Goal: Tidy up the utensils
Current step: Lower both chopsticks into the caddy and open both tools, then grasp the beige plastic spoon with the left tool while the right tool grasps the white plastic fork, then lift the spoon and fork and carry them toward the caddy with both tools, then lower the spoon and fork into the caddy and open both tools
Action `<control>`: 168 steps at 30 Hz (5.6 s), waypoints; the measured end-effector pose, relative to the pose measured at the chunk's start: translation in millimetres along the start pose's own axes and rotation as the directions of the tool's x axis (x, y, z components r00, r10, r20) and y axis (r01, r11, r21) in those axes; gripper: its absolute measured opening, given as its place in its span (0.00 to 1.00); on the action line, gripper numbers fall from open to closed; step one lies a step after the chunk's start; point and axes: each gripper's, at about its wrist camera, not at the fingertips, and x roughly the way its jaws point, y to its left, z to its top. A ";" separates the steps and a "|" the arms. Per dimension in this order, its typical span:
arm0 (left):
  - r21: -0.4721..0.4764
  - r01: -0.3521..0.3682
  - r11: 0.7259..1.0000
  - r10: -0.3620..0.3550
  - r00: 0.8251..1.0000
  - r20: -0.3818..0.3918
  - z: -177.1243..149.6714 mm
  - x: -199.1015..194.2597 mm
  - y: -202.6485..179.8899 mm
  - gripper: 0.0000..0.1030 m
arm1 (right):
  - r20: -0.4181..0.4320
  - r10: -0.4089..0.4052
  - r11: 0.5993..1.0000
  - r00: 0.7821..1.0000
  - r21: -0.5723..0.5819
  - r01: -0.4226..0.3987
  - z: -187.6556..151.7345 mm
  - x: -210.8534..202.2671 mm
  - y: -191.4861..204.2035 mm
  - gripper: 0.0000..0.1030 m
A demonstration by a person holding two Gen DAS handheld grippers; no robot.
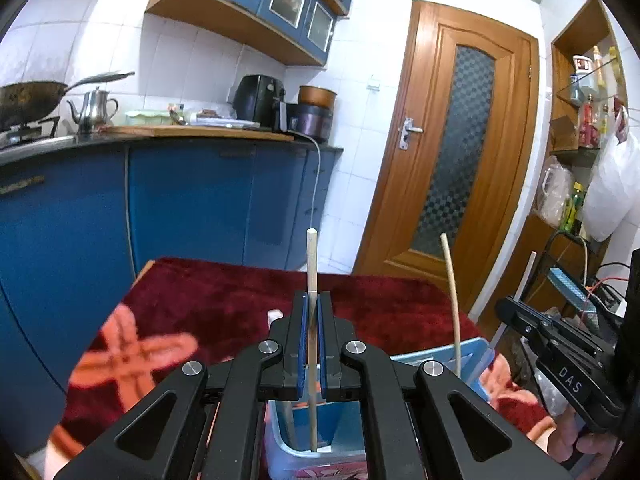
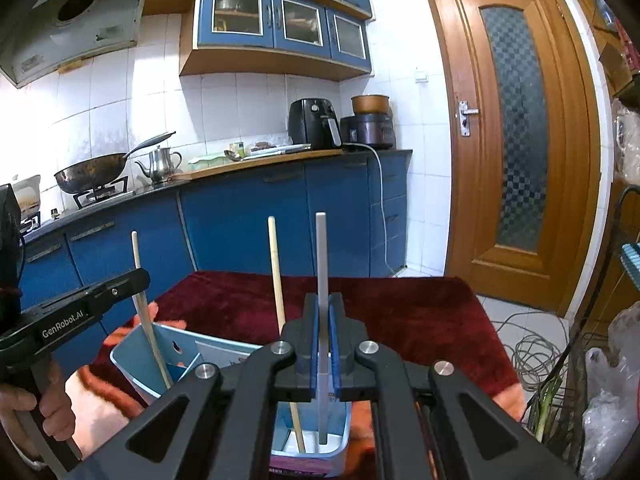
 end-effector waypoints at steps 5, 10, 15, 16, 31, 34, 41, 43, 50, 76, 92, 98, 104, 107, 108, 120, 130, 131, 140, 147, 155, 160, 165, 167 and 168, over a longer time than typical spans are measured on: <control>-0.014 0.000 1.000 0.000 0.999 -0.044 -2.0 4.1 2.3 0.11 | -0.012 0.039 0.999 0.999 0.025 -0.038 -3.3 3.8 -5.1 0.12; -0.011 0.008 1.000 -0.009 0.998 -0.063 -4.2 -1.0 -0.1 0.30 | 0.003 0.058 0.997 0.998 0.048 -0.058 -3.8 -5.6 -7.1 0.27; 0.002 0.025 1.000 -0.025 0.997 -0.077 -5.0 -9.8 -5.8 0.33 | 0.022 0.062 0.997 0.998 0.050 -0.063 -0.7 -23.6 -4.9 0.30; 0.002 0.033 0.999 -0.032 0.996 -0.083 -5.1 -12.6 -7.5 0.33 | 0.024 0.065 0.996 0.998 0.052 -0.066 -0.5 -28.5 -4.2 0.30; 0.030 0.029 0.999 -0.024 0.990 -0.141 -8.0 -63.2 -26.0 0.33 | -0.055 0.077 0.989 0.996 0.132 -0.069 -17.7 -89.3 -9.3 0.31; 0.047 0.022 0.999 -0.014 0.988 -0.152 -12.4 -75.3 -31.2 0.36 | -0.092 0.075 0.987 0.993 0.146 -0.061 -25.7 -96.3 -10.0 0.32; 0.074 -0.003 0.997 0.019 0.974 -0.224 -34.8 -90.7 -34.4 0.38 | -0.160 0.076 0.986 0.984 0.157 -0.051 -51.5 -117.0 -11.0 0.35; 0.064 -0.005 0.998 0.021 0.967 -0.255 -43.8 -92.6 -32.4 0.38 | -0.182 0.081 0.985 0.980 0.163 -0.051 -57.9 -119.9 -12.2 0.36; 0.030 0.006 1.000 0.006 0.922 -0.386 -79.2 -88.4 -30.8 0.38 | -0.243 0.095 0.982 0.965 0.182 -0.050 -81.1 -124.9 -15.8 0.38; -0.116 0.056 0.992 -0.116 0.778 -0.617 -143.4 -60.7 -31.9 0.13 | -0.339 0.134 0.970 0.931 0.236 -0.053 -118.9 -113.6 -27.8 0.41; -0.079 -0.009 0.997 -0.037 0.825 -0.563 -127.3 -81.2 5.6 0.06 | -0.427 0.128 0.986 0.895 0.153 -0.068 -117.3 -97.7 -2.5 0.41; -0.086 -0.045 0.995 -0.018 0.784 -0.621 -134.6 -71.4 24.9 0.06 | -0.507 0.144 0.987 0.850 0.141 -0.082 -121.7 -84.0 5.8 0.41; -0.065 -0.022 0.998 -0.026 0.754 -0.656 -131.9 -64.4 24.2 0.08 | -0.577 0.131 0.991 0.806 0.104 -0.087 -127.6 -72.5 12.9 0.41; -0.054 -0.016 0.998 -0.025 0.737 -0.675 -129.9 -60.8 23.5 0.08 | -0.605 0.119 0.993 0.787 0.084 -0.086 -129.0 -66.9 15.9 0.41; -0.052 -0.014 0.999 -0.025 0.734 -0.679 -129.8 -59.5 23.2 0.08 | -0.614 0.112 0.994 0.781 0.073 -0.085 -128.9 -65.1 17.0 0.41; -0.032 0.027 0.999 -0.042 0.709 -0.704 -126.6 -48.8 24.1 0.08 | -0.668 0.041 0.992 0.743 -0.059 -0.108 -130.4 -51.5 34.6 0.38; -0.111 0.058 0.992 -0.114 0.780 -0.615 -127.7 -62.2 25.6 0.07 | -0.593 0.131 0.991 0.794 0.098 -0.090 -127.7 -62.9 11.6 0.17; -0.126 0.069 0.990 -0.131 0.789 -0.600 -126.7 -64.9 25.7 0.07 | -0.577 0.150 0.988 0.803 0.123 -0.096 -126.9 -66.0 8.6 0.17; -0.147 0.133 0.980 -0.175 0.930 -0.324 -76.8 -98.2 14.5 0.07 | -0.321 0.203 0.972 0.925 0.178 -0.152 -101.3 -101.8 -1.6 0.16; -0.124 0.128 0.984 -0.149 0.973 -0.176 -23.6 -103.7 5.9 0.07 | -0.177 0.127 0.985 0.976 0.137 -0.104 -86.3 -116.7 -4.8 0.15; -0.099 0.115 0.988 -0.117 0.993 -0.020 36.7 -103.7 -1.2 0.07 | -0.105 0.098 0.990 0.990 0.110 -0.086 -81.9 -123.8 -7.5 0.15; -0.069 0.036 0.997 -0.034 0.999 0.023 53.6 -79.8 -3.0 0.07 | -0.094 0.088 0.991 0.992 0.108 -0.078 -83.3 -124.9 -7.7 0.15; -0.037 -0.034 0.999 0.036 0.998 0.044 47.3 -49.2 -1.7 0.07 | -0.064 0.072 0.993 0.995 0.099 -0.066 -81.7 -127.5 -9.3 0.15; -0.042 -0.041 0.998 0.043 0.999 0.028 39.1 -39.0 0.7 0.07 | -0.059 0.068 0.993 0.996 0.105 -0.061 -80.7 -127.4 -10.9 0.15; -0.055 -0.043 0.998 0.043 0.999 0.010 32.5 -31.6 3.9 0.07 | -0.057 0.067 0.992 0.996 0.110 -0.060 -78.8 -126.6 -12.6 0.15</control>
